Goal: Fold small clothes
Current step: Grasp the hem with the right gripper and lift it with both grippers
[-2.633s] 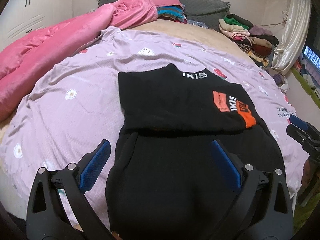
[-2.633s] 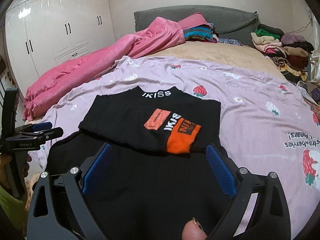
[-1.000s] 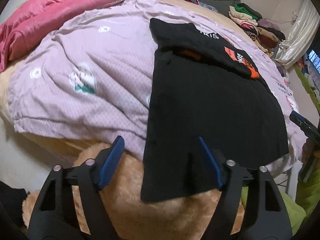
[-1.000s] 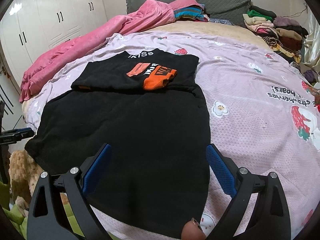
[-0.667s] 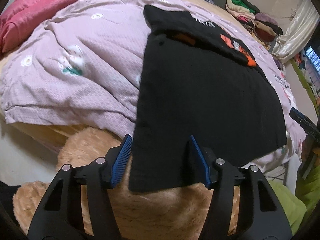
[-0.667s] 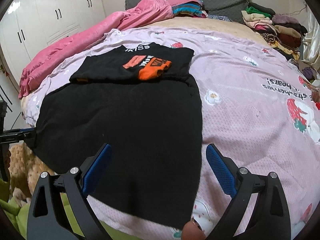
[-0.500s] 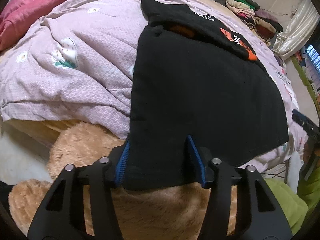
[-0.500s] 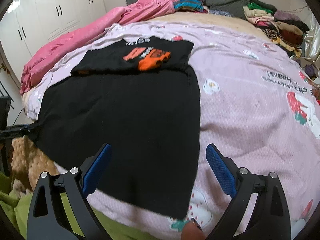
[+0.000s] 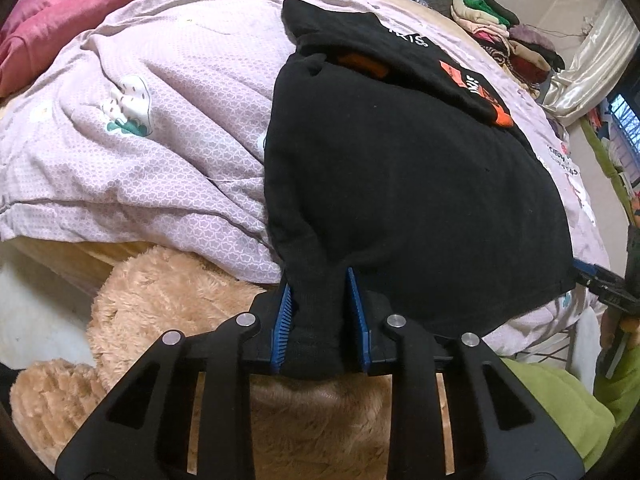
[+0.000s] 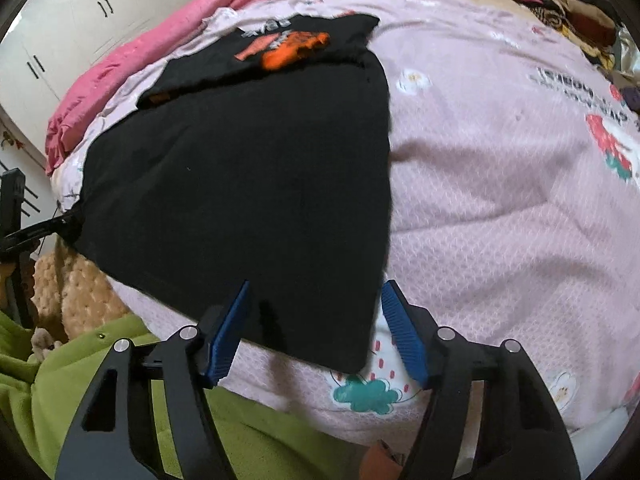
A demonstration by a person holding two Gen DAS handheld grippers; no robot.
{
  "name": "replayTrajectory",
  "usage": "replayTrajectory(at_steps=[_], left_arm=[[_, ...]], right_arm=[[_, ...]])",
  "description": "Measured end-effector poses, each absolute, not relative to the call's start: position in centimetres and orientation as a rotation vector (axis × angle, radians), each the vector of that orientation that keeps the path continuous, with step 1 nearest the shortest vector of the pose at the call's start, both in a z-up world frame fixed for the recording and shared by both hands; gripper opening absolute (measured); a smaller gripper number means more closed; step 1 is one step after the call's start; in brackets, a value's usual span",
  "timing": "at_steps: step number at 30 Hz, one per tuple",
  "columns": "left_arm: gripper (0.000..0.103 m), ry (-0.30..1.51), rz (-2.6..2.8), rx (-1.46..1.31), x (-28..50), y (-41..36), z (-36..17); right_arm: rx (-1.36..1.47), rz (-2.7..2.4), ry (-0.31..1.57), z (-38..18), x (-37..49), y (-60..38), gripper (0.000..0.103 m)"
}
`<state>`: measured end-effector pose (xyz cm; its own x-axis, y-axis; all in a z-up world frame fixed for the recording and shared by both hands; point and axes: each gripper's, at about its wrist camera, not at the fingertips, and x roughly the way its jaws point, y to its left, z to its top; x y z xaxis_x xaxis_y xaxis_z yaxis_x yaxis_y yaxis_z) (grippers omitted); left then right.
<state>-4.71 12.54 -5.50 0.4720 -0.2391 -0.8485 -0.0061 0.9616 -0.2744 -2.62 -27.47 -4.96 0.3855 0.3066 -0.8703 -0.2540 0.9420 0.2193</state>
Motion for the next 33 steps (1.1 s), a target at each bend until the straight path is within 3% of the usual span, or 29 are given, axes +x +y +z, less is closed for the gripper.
replayTrajectory(at_steps=[2, 5, 6, 7, 16, 33], left_arm=[[0.019, 1.07, -0.147, -0.263, -4.6, 12.5, -5.6], [0.019, 1.064, -0.149, -0.287, -4.5, 12.8, -5.8], [0.018, 1.061, -0.15, -0.298, -4.6, 12.9, -5.8], [0.015, 1.059, -0.15, -0.301, -4.6, 13.0, -5.8], [0.004, 0.993, -0.15, -0.337, -5.3, 13.5, -3.7], [0.003, 0.832, -0.151, -0.417, -4.2, 15.2, 2.5]], right_arm=[[0.058, 0.364, 1.136, -5.6, -2.7, -27.4, 0.058], [0.0, 0.377, 1.129, -5.6, -3.0, -26.7, 0.035], [-0.012, 0.389, 1.12, -5.3, -3.1, -26.6, 0.017], [-0.007, 0.405, 1.111, -4.9, -3.1, -26.6, 0.011], [0.08, 0.501, 0.951, -0.5, -3.2, -27.0, 0.008], [0.231, 0.513, 0.691, 5.3, -0.7, -29.4, 0.008]])
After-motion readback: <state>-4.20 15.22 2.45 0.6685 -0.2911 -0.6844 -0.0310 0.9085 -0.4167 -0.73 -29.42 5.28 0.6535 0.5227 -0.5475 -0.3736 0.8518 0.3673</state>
